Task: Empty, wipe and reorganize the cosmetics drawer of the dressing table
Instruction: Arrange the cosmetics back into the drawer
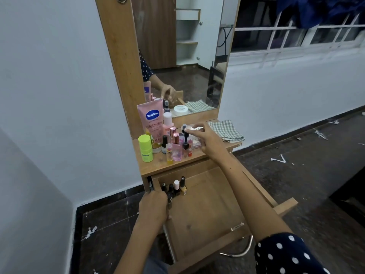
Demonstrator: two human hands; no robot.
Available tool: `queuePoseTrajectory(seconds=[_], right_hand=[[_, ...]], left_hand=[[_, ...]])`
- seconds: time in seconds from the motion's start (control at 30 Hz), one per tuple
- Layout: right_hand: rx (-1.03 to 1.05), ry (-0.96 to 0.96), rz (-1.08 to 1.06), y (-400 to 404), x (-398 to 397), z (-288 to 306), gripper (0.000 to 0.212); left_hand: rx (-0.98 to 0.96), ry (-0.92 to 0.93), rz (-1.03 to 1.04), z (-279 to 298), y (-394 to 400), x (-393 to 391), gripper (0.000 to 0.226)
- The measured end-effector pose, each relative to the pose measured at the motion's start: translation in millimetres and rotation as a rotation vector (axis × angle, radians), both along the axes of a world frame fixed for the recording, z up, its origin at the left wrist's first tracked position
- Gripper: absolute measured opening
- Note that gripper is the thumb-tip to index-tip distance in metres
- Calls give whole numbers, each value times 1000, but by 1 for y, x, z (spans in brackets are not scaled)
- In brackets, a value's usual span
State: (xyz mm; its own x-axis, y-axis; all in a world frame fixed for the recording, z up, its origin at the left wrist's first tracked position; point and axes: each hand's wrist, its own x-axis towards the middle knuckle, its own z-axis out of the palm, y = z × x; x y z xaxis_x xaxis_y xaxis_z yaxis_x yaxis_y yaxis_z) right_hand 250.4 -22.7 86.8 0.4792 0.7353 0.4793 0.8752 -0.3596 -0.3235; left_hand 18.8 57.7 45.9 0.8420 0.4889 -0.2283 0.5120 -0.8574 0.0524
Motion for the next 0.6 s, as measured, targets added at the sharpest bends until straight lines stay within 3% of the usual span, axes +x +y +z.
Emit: queuePoseTrajectory(seconds=[0.37, 0.6], right_hand=[[175, 108, 18, -7, 8, 7, 16], [283, 204, -61, -19, 4, -3, 16]], left_hand=[[-11, -14, 26, -2, 2, -2, 36], [-37, -72, 36, -3, 1, -9, 51]])
